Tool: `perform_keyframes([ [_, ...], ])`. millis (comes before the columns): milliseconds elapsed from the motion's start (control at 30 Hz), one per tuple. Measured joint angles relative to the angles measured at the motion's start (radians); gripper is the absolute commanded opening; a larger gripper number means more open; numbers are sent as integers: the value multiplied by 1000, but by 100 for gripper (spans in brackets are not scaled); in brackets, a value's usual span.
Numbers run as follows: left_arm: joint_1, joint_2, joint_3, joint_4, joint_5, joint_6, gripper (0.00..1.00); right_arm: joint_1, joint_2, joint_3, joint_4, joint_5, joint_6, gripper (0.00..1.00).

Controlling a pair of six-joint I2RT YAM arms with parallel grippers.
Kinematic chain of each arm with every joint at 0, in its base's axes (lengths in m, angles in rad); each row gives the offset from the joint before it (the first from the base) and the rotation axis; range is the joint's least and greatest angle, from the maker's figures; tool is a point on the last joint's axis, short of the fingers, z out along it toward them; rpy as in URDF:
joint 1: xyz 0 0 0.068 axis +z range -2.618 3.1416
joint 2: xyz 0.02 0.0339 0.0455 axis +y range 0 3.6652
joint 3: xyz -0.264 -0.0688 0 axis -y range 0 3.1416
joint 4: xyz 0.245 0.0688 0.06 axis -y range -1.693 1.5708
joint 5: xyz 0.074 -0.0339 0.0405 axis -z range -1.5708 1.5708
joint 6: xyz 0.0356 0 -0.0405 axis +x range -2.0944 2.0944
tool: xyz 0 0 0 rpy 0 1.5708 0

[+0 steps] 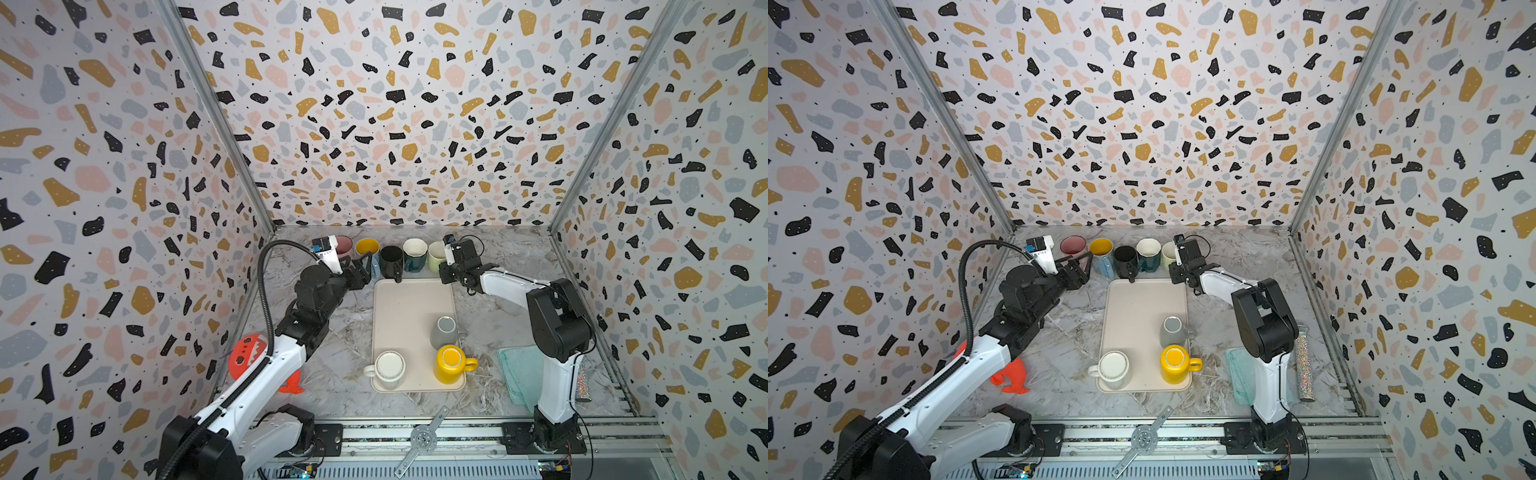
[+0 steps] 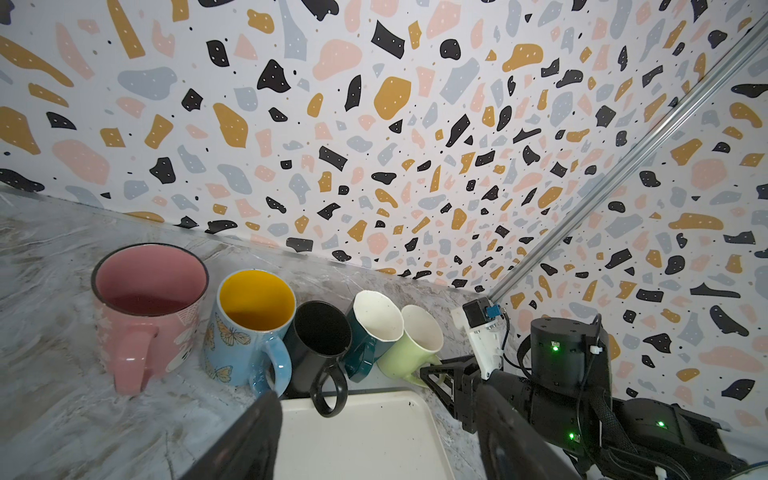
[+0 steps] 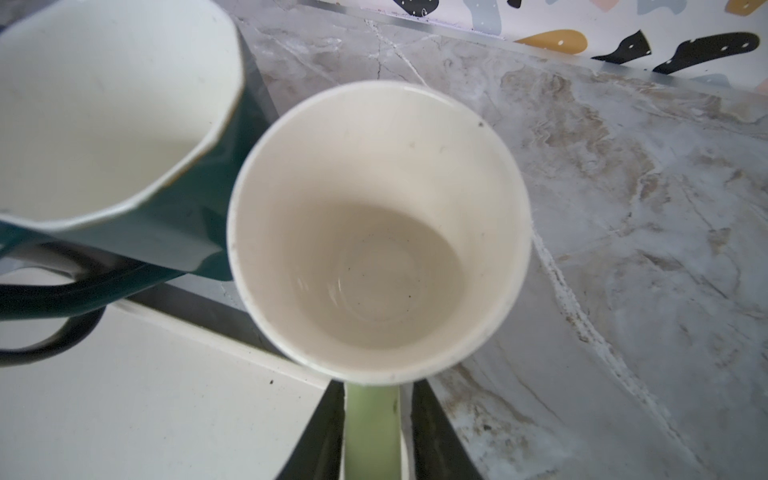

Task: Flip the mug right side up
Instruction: 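Open the right gripper off the light green mug and lift away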

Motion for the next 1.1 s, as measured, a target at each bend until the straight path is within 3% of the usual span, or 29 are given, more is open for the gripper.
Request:
perform_keyframes([
  [167, 0, -14, -3, 0, 0, 0, 75, 0, -21, -18, 0, 1, 2, 55],
  [467, 0, -79, -21, -14, -2, 0, 75, 6, -88, -65, 3, 1, 7, 66],
  [867, 0, -150, -33, -58, -5, 1, 75, 36, -223, -137, -6, 34, 9, 67],
  [1100, 0, -166, -35, -103, -37, 1, 76, 39, -387, -190, -95, 21, 69, 66],
])
